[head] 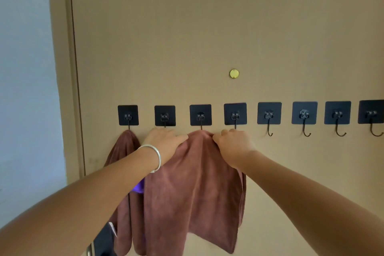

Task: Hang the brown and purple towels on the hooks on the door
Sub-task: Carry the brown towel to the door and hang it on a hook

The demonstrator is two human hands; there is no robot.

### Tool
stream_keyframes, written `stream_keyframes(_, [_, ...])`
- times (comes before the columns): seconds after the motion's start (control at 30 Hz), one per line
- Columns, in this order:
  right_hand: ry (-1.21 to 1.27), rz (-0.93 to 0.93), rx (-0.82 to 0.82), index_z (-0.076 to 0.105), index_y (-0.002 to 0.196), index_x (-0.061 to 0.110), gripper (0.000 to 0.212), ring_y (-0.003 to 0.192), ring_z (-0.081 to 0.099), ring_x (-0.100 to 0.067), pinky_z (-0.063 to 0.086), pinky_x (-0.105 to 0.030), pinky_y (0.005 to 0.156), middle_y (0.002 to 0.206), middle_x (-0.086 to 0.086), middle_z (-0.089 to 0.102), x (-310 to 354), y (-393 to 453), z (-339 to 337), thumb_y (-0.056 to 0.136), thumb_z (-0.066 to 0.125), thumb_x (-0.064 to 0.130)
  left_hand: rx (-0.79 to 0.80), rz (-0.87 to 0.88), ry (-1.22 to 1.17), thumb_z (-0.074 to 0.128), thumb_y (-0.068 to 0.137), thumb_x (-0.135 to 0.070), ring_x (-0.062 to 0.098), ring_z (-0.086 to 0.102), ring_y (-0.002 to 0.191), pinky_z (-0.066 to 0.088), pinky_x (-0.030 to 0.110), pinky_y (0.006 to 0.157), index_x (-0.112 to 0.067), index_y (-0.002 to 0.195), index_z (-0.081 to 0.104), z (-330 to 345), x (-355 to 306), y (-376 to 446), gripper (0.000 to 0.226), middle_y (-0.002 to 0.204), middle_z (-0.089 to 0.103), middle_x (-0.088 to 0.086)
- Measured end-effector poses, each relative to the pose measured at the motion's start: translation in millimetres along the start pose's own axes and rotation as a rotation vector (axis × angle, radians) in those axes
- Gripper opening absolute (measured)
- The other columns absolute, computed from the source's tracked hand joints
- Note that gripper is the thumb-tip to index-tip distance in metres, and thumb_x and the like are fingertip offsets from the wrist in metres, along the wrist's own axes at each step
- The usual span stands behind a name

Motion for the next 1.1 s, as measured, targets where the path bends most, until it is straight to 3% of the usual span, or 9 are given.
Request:
stream_keyframes(0.13, [0.116,-0.013,0.097,0.048,0.125,0.023,0.029,0.098,0.058,-0.028,0.042,-0.036,0.071,0.111,-0.006,0.057,26.9,-16.4,27.9,0.098,0.042,0.019,0.2,0.117,-0.017,0.036,0.094,-0.015,0.03,0.056,0.098,0.036,0.036,0.066,-0.024,0.123,0.045,21.7,-35.2,-9.5,0.031,0.113,0.053,0.006])
stream_keyframes(0.23, [0.174,-0.007,0.096,0.043,0.133,0.024,0.037,0.102,0.055,-0.03,0.037,-0.035,0.068,0.119,-0.007,0.048,38.3,-22.5,41.0,0.096,0.042,0.021,0.337,0.181,-0.065,0.04,0.094,-0.021,0.03,0.052,0.111,0.046,0.041,0.072,-0.018,0.124,0.048,37.5,-55.5,-17.7,0.031,0.125,0.047,0.005])
stream_keyframes(0.43, [0.131,-0.046,0.083,0.042,0.132,0.019,0.038,0.1,0.055,-0.028,0.04,-0.035,0.069,0.117,-0.006,0.053,43.1,-27.8,45.8,0.095,0.046,0.023,0.366,0.225,0.036,0.033,0.093,-0.055,0.031,0.056,0.096,0.042,0.041,0.073,-0.022,0.133,0.044,39.9,-58.2,-29.8,0.054,0.125,0.044,0.009])
stream_keyframes(0.6, [0.18,-0.113,0.181,0.042,0.127,0.017,0.038,0.096,0.06,-0.028,0.039,-0.034,0.064,0.109,-0.003,0.061,50.3,-40.8,54.4,0.091,0.054,0.019,0.401,0.24,0.048,0.035,0.093,-0.055,0.03,0.053,0.105,0.044,0.043,0.08,-0.02,0.135,0.044,34.7,-56.1,-38.3,0.055,0.125,0.046,0.008])
stream_keyframes(0.7, [0.186,-0.063,0.085,0.053,0.115,0.02,0.024,0.085,0.059,-0.025,0.038,-0.033,0.062,0.098,-0.001,0.059,28.9,-31.6,36.4,0.092,0.048,0.019,0.279,0.211,0.094,0.041,0.097,-0.035,0.03,0.056,0.103,0.042,0.039,0.076,-0.018,0.117,0.058,8.3,-41.2,-25.7,0.032,0.118,0.054,0.008])
stream_keyframes(0.8, [0.211,0.047,-0.104,0.061,0.11,0.02,0.029,0.081,0.058,-0.024,0.036,-0.029,0.059,0.096,-0.002,0.06,-1.4,-24.4,11.5,0.087,0.045,0.012,0.007,0.024,0.059,0.04,0.094,-0.023,0.026,0.059,0.095,0.034,0.034,0.07,-0.02,0.102,0.062,-33.8,-22.3,-6.7,0.023,0.107,0.06,0.003])
stream_keyframes(0.9, [0.283,0.128,-0.245,0.064,0.112,0.021,0.03,0.094,0.056,-0.024,0.045,-0.033,0.069,0.106,-0.001,0.062,-30.5,-27.0,-6.0,0.087,0.048,0.014,-0.202,-0.095,-0.081,0.036,0.096,-0.038,0.025,0.055,0.103,0.035,0.036,0.076,-0.021,0.12,0.053,-59.4,-15.1,7.4,0.034,0.117,0.055,0.002])
stream_keyframes(0.97, [0.279,0.191,-0.301,0.062,0.118,0.024,0.033,0.102,0.053,-0.024,0.046,-0.036,0.078,0.114,0.0,0.06,-50.3,-35.3,-14.5,0.087,0.051,0.018,-0.284,-0.07,-0.136,0.036,0.095,-0.047,0.025,0.049,0.115,0.036,0.039,0.086,-0.022,0.137,0.041,-65.2,-24.6,14.9,0.049,0.131,0.049,0.002])
stream_keyframes(1.1, [0.204,0.313,-0.278,0.049,0.133,0.027,0.042,0.123,0.042,-0.022,0.038,-0.039,0.1,0.132,0.002,0.05,-88.7,-67.5,-20.5,0.091,0.051,0.031,-0.404,0.007,-0.215,0.036,0.092,-0.053,0.022,0.04,0.126,0.03,0.04,0.101,-0.022,0.146,0.029,-75.8,-60.4,27.2,0.062,0.141,0.04,0.002])
Point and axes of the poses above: each hand's wrist, its own y-axis towards the middle knuckle, its own z-axis out of the palm, x = y × z, the point moved 6 cm from there along y, towards the middle knuckle
